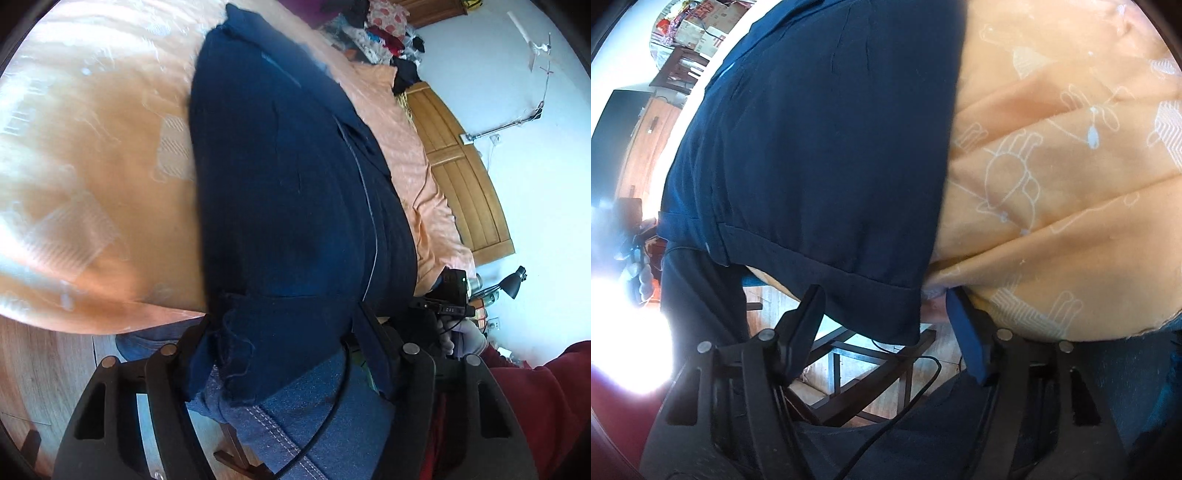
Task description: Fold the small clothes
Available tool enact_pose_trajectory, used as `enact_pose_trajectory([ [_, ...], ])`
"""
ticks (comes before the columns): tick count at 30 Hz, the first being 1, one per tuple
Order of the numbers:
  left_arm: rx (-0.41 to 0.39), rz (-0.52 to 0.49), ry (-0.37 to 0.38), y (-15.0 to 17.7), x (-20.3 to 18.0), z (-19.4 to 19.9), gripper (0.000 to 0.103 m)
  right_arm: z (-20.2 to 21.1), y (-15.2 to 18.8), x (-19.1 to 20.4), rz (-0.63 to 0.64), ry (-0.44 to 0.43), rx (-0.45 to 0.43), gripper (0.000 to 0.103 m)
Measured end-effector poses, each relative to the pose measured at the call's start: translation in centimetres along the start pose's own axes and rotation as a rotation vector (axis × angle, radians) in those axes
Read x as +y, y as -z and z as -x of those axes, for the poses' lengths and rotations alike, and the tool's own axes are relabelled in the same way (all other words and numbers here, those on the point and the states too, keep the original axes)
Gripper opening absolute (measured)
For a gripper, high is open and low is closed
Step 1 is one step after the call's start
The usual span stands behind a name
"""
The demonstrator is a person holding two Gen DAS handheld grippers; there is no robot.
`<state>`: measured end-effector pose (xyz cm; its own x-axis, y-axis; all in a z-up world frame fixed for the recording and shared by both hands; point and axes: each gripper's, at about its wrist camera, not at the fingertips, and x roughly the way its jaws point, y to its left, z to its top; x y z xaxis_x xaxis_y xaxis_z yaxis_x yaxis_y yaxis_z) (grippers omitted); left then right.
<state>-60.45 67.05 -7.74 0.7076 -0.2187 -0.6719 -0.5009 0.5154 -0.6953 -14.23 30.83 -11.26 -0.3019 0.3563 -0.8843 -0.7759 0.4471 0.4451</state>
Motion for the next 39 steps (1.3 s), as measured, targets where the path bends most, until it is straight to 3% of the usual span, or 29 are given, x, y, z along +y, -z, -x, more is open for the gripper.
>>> enact_pose_trajectory([
  [2, 0.023, -0.026, -0.039, -0.3, -0.5, -0.6, 0.069, 0.0, 0.0, -0.1, -0.006, -0.004, 0.001, 0.063],
  [5, 0.067, -0.045, -0.093, -0.3, -1.1, -1.9, 0.069, 0.0, -0.3, -0.2, -0.017, -0.030, 0.002, 0.041],
  [9, 0.052, -0.047, -0.151, 0.0, -1.6, -2.9, 0.067, 0.1, -0.2, -0.2, -0.013, -0.039, -0.006, 0.034],
  [10, 0.039, -0.067, -0.160, 0.1, -2.0, -2.9, 0.052, 0.1, -0.2, -0.4, -0.019, -0.044, -0.009, 0.031],
  [11, 0.018, -0.074, -0.175, 0.3, -2.4, -2.7, 0.019, 0.2, -0.1, -0.5, -0.026, -0.052, -0.013, 0.030],
  [12, 0.004, -0.066, -0.189, 0.4, -2.6, -2.6, 0.016, 0.3, -0.1, -0.5, -0.026, -0.057, -0.015, 0.030],
  [21, 0.010, -0.153, -0.330, 0.8, -5.4, -1.5, 0.014, 0.9, 0.3, -0.2, -0.009, -0.065, -0.034, 0.028],
  [24, -0.022, -0.140, -0.316, 1.1, -5.5, -0.6, 0.011, 1.3, 0.4, 0.0, 0.000, -0.059, -0.054, 0.017],
  [29, -0.037, -0.059, -0.242, 0.5, -3.3, -1.0, 0.012, 0.8, 0.2, -0.7, -0.036, -0.100, -0.045, 0.020],
  [35, -0.041, -0.055, -0.255, -0.6, -3.3, -0.7, 0.013, 0.9, 0.2, -0.8, -0.041, -0.118, -0.043, 0.022],
  [39, 0.000, -0.049, -0.258, -1.0, -3.0, -1.3, 0.010, 1.1, 0.2, -1.1, -0.050, -0.134, -0.048, 0.020],
])
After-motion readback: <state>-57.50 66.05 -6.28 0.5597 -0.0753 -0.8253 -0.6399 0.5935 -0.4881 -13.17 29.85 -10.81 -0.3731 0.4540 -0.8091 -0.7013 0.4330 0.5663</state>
